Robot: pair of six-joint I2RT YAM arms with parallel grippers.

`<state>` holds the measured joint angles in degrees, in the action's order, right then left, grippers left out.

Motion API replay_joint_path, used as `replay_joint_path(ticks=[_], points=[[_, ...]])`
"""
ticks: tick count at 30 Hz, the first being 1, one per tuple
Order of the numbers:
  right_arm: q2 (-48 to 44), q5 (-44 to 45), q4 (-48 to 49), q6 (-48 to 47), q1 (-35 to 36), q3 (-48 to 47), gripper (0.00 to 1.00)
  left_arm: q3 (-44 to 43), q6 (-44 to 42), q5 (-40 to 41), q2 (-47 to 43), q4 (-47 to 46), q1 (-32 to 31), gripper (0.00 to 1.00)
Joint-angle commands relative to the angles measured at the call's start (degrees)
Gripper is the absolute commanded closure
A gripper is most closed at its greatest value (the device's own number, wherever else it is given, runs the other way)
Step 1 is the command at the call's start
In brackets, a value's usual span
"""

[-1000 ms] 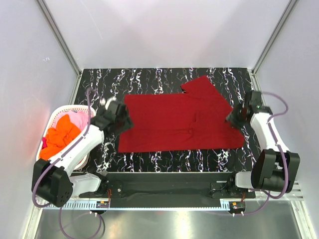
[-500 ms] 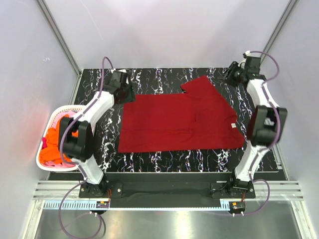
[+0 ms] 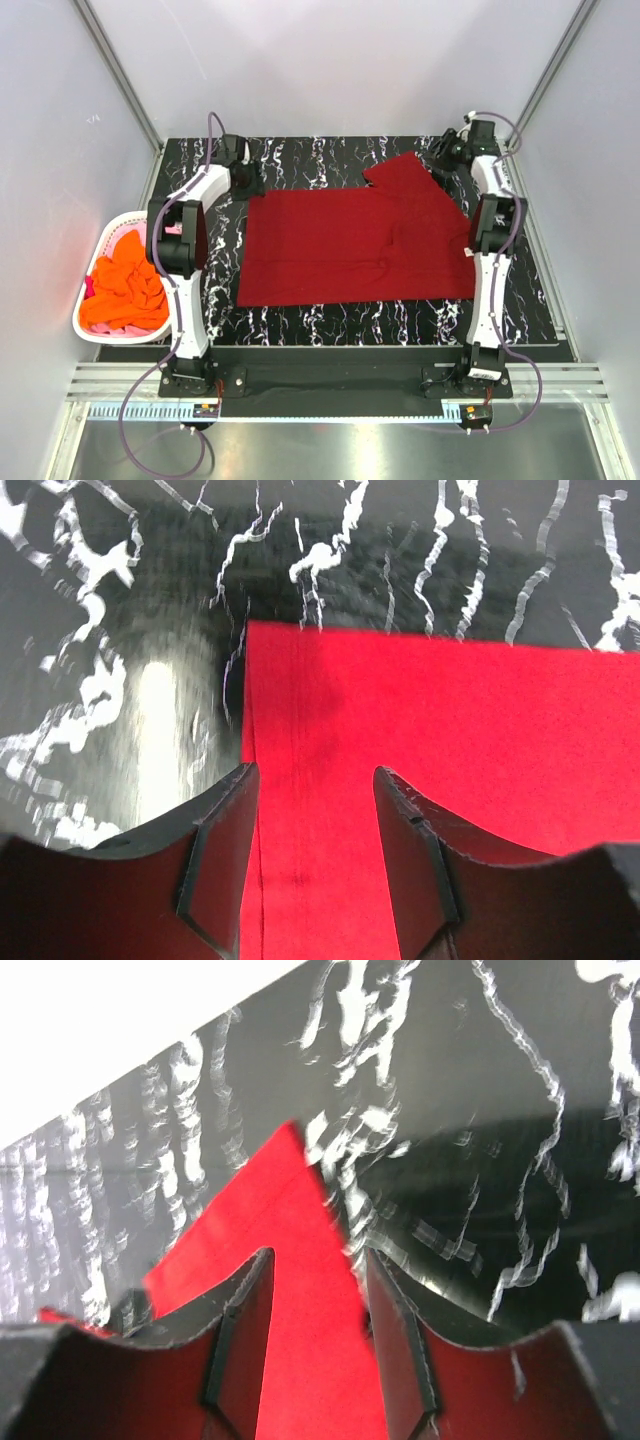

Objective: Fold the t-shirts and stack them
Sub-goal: Fold the tshirt

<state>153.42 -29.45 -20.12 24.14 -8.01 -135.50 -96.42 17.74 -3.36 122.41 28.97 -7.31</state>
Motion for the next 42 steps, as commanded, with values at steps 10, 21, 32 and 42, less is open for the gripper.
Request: replay_joint_path(ticks=[10,21,32,42], points=[[6.45,5.64,-7.92,-9.11,3.88,-13.30,0.46,-8.34,-2.88,-6.05,8.37,-1.02,0.72,0.41],[9.34,5.99,-11.52,-10.34,4.06,-19.26,0.55,-7.99,-3.76,-6.05,6.97,0.38,0.72,0.44],[9.79,2.99,-12.58,-11.66,3.09,-20.16,0.65,-9.66,-3.41,0.80,2.57,3.19,1.07,0.41],[10.31,-0.52,-12.49,-14.39,2.30,-21.55,0.52,-12.74,-4.82,-1.21,8.80,6.10,1.69,0.39]])
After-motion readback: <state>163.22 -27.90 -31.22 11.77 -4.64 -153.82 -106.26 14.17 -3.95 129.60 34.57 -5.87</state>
